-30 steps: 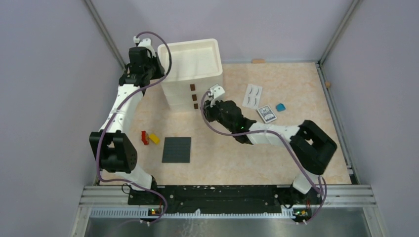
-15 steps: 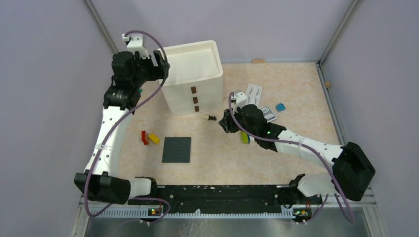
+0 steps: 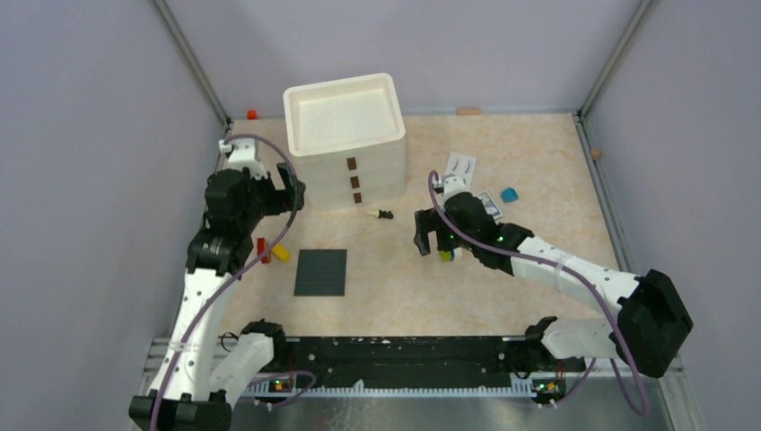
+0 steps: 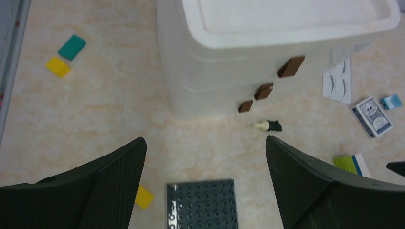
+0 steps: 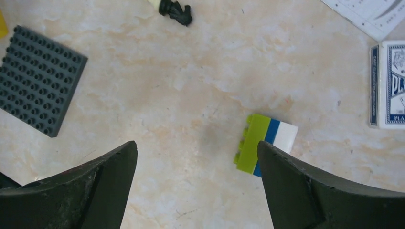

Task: Organize the makeup
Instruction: Open the drawer in the storage box.

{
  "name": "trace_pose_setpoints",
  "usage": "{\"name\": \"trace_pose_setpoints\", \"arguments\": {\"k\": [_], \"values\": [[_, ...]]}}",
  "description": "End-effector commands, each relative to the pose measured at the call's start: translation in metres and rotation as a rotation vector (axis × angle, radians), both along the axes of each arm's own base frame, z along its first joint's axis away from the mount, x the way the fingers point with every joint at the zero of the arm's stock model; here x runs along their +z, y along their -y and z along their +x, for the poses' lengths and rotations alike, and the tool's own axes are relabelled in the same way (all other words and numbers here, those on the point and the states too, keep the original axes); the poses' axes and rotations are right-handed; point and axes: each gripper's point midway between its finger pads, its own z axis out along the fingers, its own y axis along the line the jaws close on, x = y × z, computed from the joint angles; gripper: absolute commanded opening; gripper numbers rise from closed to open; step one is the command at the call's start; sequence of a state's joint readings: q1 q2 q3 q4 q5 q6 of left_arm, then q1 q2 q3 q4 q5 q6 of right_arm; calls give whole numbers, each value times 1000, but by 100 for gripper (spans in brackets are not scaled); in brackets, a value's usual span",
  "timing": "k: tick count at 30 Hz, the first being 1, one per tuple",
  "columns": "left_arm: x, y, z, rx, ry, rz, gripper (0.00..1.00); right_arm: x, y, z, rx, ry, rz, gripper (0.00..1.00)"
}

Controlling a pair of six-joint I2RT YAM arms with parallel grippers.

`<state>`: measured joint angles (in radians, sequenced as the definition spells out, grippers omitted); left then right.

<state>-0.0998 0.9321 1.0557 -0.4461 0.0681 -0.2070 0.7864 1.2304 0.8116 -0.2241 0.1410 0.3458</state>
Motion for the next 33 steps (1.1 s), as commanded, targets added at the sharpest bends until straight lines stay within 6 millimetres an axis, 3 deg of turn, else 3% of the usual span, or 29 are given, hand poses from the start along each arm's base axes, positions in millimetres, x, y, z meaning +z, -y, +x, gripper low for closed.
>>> {"name": "trace_pose_setpoints", "arguments": {"k": [1, 4, 7, 10, 13, 18, 27, 33], "values": [[-30, -2, -27, 34, -18, -57, 99, 2, 23, 4, -120, -23, -4, 94], [-54, -10, -35, 71, -72, -28, 99, 6, 27, 6, -157, -69, 93, 94], [-67, -19, -36, 108, -85, 8, 99, 6, 44, 15, -232, -173, 188, 94], [-61, -19, -35, 98, -64, 14, 99, 7, 61, 24, -265, -231, 235, 95], [-56, -19, -32, 95, -44, 24, 99, 10, 76, 33, -304, -173, 201, 95], [-47, -18, -28, 83, -11, 28, 99, 17, 81, 41, -322, -119, 185, 95], [-19, -10, -6, 44, 25, 26, 99, 12, 69, 50, -302, -28, 324, 97], [-14, 2, 18, 8, -20, -8, 99, 39, 12, 68, -164, 5, 588, 85]]}}
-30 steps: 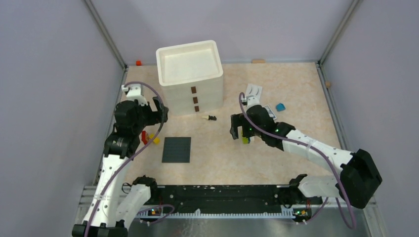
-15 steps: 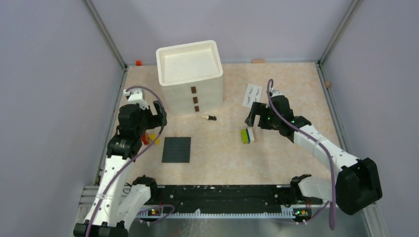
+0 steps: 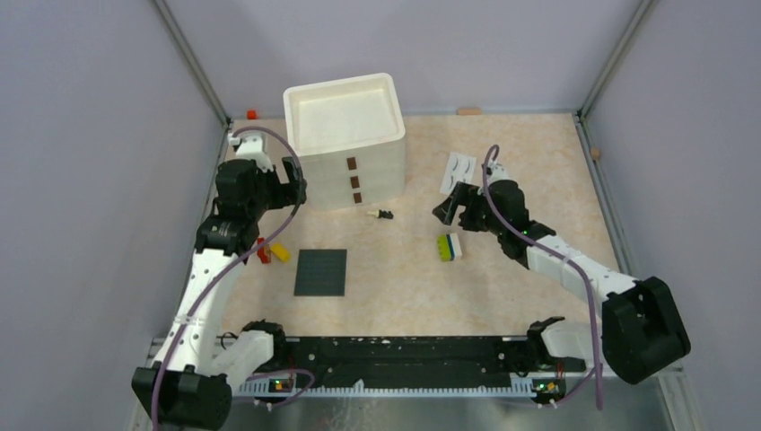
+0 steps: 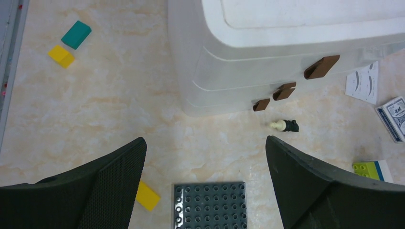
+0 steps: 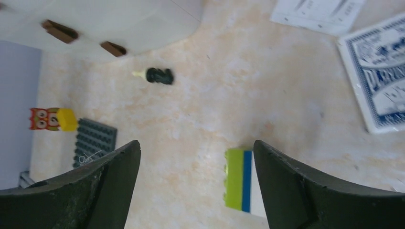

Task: Organize the makeup
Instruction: Open the drawer in the storage box.

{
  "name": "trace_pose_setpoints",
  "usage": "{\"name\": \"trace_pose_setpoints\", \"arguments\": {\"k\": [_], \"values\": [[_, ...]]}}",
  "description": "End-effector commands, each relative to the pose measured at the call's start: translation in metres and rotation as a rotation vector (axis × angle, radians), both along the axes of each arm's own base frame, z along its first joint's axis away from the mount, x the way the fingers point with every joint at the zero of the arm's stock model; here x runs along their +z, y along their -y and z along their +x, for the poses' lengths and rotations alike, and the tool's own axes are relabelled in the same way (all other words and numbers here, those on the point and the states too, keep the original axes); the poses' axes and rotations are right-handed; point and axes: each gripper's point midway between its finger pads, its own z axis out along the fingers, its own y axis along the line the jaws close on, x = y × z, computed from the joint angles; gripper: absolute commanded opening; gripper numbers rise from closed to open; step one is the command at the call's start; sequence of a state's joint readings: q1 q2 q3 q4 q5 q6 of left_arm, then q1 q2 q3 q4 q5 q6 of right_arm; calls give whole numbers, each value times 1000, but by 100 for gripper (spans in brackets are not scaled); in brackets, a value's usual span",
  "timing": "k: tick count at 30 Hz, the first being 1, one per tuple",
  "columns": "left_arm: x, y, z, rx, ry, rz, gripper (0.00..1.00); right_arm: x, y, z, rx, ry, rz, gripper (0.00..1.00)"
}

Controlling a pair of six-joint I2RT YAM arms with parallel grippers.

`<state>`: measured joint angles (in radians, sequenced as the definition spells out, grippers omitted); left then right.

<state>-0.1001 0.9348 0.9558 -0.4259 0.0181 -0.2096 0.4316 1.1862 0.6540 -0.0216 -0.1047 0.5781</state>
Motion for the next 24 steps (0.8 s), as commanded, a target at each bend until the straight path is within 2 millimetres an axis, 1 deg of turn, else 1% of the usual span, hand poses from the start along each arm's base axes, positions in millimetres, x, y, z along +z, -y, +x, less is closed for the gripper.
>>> {"name": "trace_pose_setpoints", "arguments": {"k": [1, 3, 6, 9, 11, 13, 17, 19, 21, 24], "values": [[33, 12, 22, -43, 66, -33, 99, 53, -60, 26, 86, 195, 278, 84], [40, 12, 30, -47, 76, -25, 99, 64, -85, 32, 104, 266, 301, 81], [42, 8, 40, -23, 59, -13, 99, 69, -113, 43, 96, 300, 352, 76], [33, 8, 42, -14, 36, -14, 99, 66, -134, 61, 90, 290, 418, 63], [29, 9, 41, -26, 53, -10, 99, 63, -149, 71, 101, 288, 431, 58], [22, 8, 38, -30, 63, -1, 99, 58, -160, 82, 93, 294, 425, 55], [20, 5, 33, -23, 84, 16, 99, 54, -173, 109, 64, 319, 391, 51], [22, 3, 31, -19, 95, 21, 99, 57, -173, 130, 15, 358, 351, 50], [23, 2, 30, -12, 99, 27, 99, 61, -177, 148, 4, 401, 308, 50], [23, 0, 27, -8, 101, 31, 99, 65, -184, 170, 4, 419, 279, 50]]}}
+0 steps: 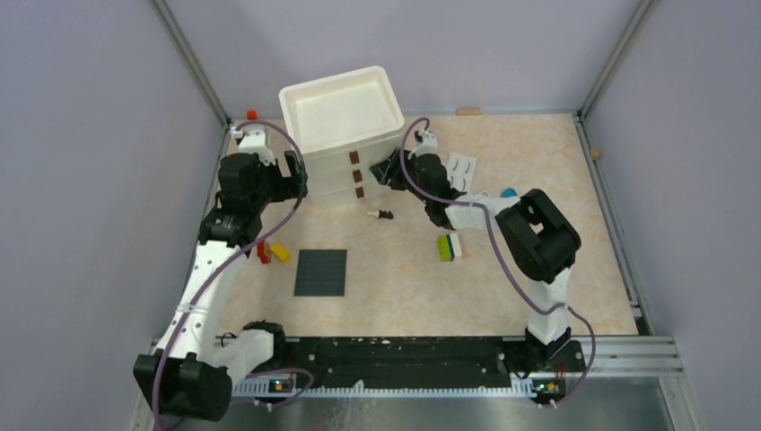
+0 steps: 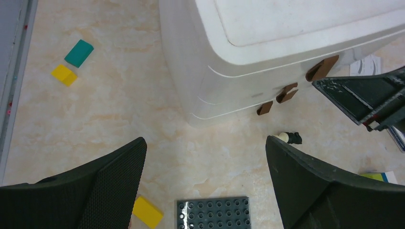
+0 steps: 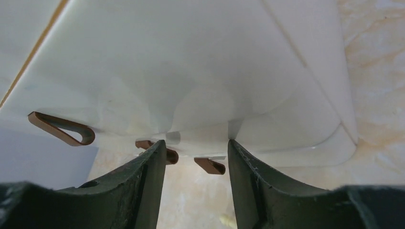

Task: Organize the makeup
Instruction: Open the drawer in the storage box.

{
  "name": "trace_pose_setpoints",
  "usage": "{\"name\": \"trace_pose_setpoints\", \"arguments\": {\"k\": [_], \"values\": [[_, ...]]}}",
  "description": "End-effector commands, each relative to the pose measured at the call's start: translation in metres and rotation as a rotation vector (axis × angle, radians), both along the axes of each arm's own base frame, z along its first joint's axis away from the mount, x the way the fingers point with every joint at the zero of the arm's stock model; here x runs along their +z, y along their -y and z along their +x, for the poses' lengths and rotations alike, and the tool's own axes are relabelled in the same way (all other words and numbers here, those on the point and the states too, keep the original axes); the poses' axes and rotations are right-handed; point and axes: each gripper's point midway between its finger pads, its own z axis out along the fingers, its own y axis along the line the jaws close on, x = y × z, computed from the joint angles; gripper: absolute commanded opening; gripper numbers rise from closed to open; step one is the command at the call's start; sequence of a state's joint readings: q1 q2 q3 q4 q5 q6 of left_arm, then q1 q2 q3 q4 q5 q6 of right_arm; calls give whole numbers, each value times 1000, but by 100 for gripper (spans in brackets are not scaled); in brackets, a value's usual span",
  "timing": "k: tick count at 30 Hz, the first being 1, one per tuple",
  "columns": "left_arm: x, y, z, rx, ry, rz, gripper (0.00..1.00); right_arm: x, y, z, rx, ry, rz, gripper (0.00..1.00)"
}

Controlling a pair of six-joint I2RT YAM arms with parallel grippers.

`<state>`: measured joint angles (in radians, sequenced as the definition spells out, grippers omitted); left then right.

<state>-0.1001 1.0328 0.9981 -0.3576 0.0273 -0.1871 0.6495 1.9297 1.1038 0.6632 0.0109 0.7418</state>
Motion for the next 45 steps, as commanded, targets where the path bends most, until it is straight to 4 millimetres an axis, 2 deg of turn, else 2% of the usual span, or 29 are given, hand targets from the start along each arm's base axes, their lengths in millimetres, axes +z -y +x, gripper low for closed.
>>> {"name": "trace_pose_setpoints", "arguments": {"k": [1, 3, 8, 12, 18, 26, 31, 34, 37, 40, 45], "values": [[19, -3, 1, 7, 87, 17, 99, 41, -9, 43, -62, 133, -6, 50], [20, -3, -1, 7, 90, 19, 99, 46, -13, 40, -41, 133, 13, 49], [19, -8, 0, 33, 92, 30, 99, 39, -34, 12, 73, 124, 65, 49], [18, -8, 0, 29, 87, 30, 99, 35, -50, 1, 152, 113, 106, 52], [18, -11, -3, 41, 92, 39, 99, 28, -66, -1, 207, 111, 85, 58], [17, -10, -2, 33, 89, 40, 99, 12, -70, 9, 188, 73, 71, 58], [16, -9, -2, 32, 86, 40, 99, 11, -72, 11, 187, 79, 82, 48], [16, -9, -1, 33, 85, 41, 99, 12, -71, 10, 187, 93, 91, 38], [15, -9, -1, 30, 83, 40, 99, 16, -69, 7, 190, 116, 103, 16], [14, -8, 0, 25, 80, 40, 99, 18, -65, -1, 199, 137, 113, 0], [12, -8, 0, 25, 74, 44, 99, 19, -51, -26, 214, 153, 116, 0]]}}
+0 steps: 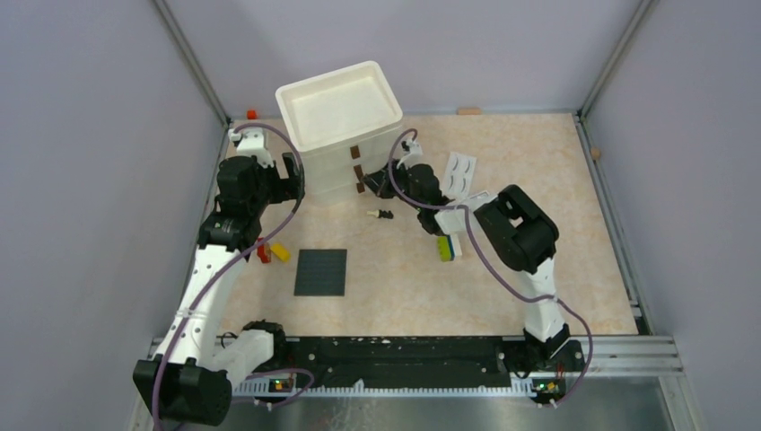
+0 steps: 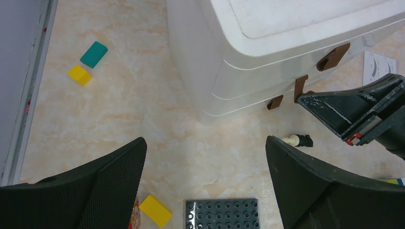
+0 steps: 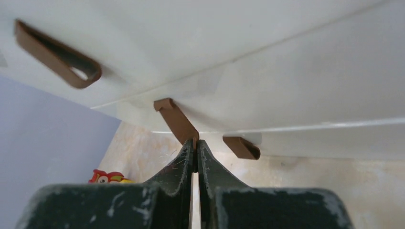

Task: Organize the makeup
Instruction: Open the drawer in the storage box, then pick up the makeup tool from the center of the board.

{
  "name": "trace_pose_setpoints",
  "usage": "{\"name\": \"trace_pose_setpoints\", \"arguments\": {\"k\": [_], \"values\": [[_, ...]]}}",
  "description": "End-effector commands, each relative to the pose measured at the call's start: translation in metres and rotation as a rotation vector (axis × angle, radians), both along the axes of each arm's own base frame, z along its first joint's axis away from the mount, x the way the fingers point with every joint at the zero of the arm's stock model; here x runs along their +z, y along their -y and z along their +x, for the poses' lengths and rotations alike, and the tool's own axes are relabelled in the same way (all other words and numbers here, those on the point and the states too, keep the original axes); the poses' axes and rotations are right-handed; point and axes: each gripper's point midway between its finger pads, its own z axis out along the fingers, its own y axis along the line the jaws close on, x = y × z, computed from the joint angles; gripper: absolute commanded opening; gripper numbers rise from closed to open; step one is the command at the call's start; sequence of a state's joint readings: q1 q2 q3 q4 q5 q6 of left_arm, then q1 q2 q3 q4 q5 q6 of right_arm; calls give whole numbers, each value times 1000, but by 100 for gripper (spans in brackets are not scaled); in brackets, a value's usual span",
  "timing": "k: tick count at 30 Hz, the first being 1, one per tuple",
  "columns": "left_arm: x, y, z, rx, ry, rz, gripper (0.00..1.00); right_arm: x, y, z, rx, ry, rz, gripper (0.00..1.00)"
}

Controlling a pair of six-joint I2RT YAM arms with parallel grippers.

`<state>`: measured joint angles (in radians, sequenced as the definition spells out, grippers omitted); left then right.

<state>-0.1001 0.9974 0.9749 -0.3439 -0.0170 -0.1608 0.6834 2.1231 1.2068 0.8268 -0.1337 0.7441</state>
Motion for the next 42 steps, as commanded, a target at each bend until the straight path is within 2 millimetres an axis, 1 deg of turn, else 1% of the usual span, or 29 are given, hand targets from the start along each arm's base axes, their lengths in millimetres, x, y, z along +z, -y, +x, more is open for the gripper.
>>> {"name": "trace_pose_setpoints", "arguments": {"k": [1, 7, 10, 11, 13, 16, 18, 21, 29, 34, 35, 38, 39, 40, 41, 42], "values": [[9, 1, 5, -6, 43, 7, 99, 39, 7, -28, 37, 100, 53, 0], [6, 2, 6, -11, 34, 6, 99, 30, 24, -73, 69, 88, 22, 0], [6, 1, 6, -10, 32, 9, 99, 30, 31, -90, 79, 78, 16, 0], [6, 1, 6, -8, 31, 10, 99, 26, 34, -97, 82, 73, 3, 0], [5, 0, 6, -5, 29, 12, 99, 28, 38, -108, 88, 81, -21, 0], [4, 1, 7, -8, 27, 12, 99, 18, 39, -124, 107, 86, -79, 0], [4, 2, 8, -12, 25, 10, 99, 11, 40, -129, 118, 73, -98, 0], [4, 1, 8, -9, 24, 13, 99, 6, 45, -133, 116, 59, -124, 0], [5, 1, 7, -8, 27, 13, 99, 6, 56, -143, 128, 53, -182, 0], [5, 1, 7, -9, 29, 14, 99, 1, 59, -149, 148, 36, -211, 0], [5, 1, 7, -8, 28, 15, 99, 2, 60, -149, 144, 37, -218, 4], [4, 1, 7, -8, 26, 15, 99, 4, 70, -140, 85, 41, -275, 27], [4, 1, 7, -9, 26, 14, 99, 6, 76, -136, 54, 41, -304, 33], [4, 1, 7, -10, 26, 14, 99, 9, 82, -130, 14, 43, -331, 37], [4, 1, 7, -10, 26, 13, 99, 8, 92, -126, -26, 33, -379, 39], [4, 2, 7, -12, 25, 12, 99, 11, 100, -120, -69, 29, -408, 41]]}}
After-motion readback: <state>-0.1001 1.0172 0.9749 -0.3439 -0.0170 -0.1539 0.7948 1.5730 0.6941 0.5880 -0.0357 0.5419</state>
